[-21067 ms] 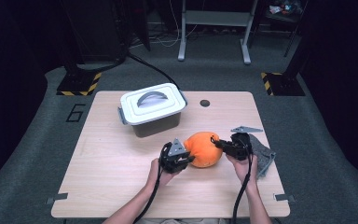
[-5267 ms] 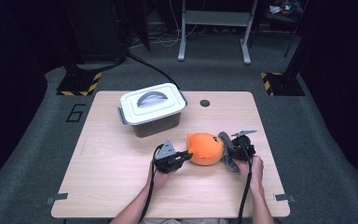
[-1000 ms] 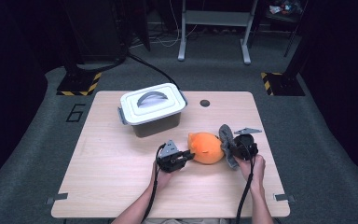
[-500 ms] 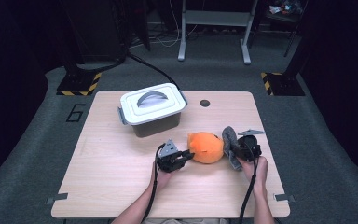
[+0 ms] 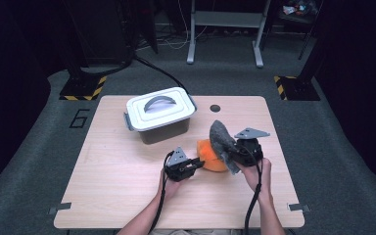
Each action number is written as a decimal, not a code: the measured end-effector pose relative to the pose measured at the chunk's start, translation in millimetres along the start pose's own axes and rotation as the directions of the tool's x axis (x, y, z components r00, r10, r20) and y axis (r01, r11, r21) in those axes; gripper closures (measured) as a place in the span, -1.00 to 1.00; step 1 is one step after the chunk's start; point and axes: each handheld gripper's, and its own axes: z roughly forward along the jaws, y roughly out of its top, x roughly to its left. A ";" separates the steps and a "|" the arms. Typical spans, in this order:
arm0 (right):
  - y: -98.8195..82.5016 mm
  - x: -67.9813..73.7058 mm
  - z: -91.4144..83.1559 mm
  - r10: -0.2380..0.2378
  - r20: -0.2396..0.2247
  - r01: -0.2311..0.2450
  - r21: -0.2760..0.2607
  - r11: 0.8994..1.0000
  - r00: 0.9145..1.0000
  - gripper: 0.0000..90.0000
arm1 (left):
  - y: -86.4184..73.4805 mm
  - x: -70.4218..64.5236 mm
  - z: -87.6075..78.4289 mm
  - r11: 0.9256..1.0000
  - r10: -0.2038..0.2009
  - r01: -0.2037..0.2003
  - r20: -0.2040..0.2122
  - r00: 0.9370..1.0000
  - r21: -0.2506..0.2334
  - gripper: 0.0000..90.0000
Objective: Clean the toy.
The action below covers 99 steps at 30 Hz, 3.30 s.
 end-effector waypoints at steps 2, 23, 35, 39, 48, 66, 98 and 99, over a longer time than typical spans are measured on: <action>3.5 9.1 5.5 -0.024 -0.028 0.024 0.001 1.000 0.999 0.68 | 0.0 -0.1 0.0 1.000 0.000 0.000 -0.001 1.000 -0.001 0.75; -19.9 -11.8 22.0 0.007 0.097 -0.015 0.082 0.997 0.995 0.68 | 0.0 -0.8 0.9 1.000 0.010 -0.010 0.013 1.000 0.009 0.75; -45.6 -49.4 25.7 0.127 0.138 -0.142 0.109 0.984 0.982 0.68 | 0.0 -0.8 1.0 1.000 0.008 -0.009 0.012 1.000 0.008 0.75; -53.7 -57.2 31.9 0.155 0.151 -0.175 0.132 0.976 0.976 0.68 | -0.1 -0.8 1.1 1.000 0.009 -0.009 0.013 1.000 0.008 0.75; -68.4 -67.6 50.0 0.180 0.171 -0.213 0.198 0.957 0.969 0.68 | -0.4 -0.7 1.6 1.000 0.004 -0.004 0.010 1.000 0.005 0.75; -61.4 -70.5 15.4 0.173 0.205 -0.197 0.107 0.974 0.963 0.67 | -0.5 0.5 1.1 1.000 -0.002 0.002 0.006 1.000 0.001 0.75; -24.3 -30.7 33.0 0.074 0.161 -0.092 0.108 0.990 0.984 0.68 | 9.8 -16.4 7.5 0.982 0.160 -0.140 -0.159 0.974 0.128 -0.01; -24.3 -30.4 33.1 0.078 0.161 -0.096 0.109 0.989 0.984 0.68 | 9.7 -18.2 10.3 0.978 0.178 -0.154 -0.171 0.969 0.142 0.00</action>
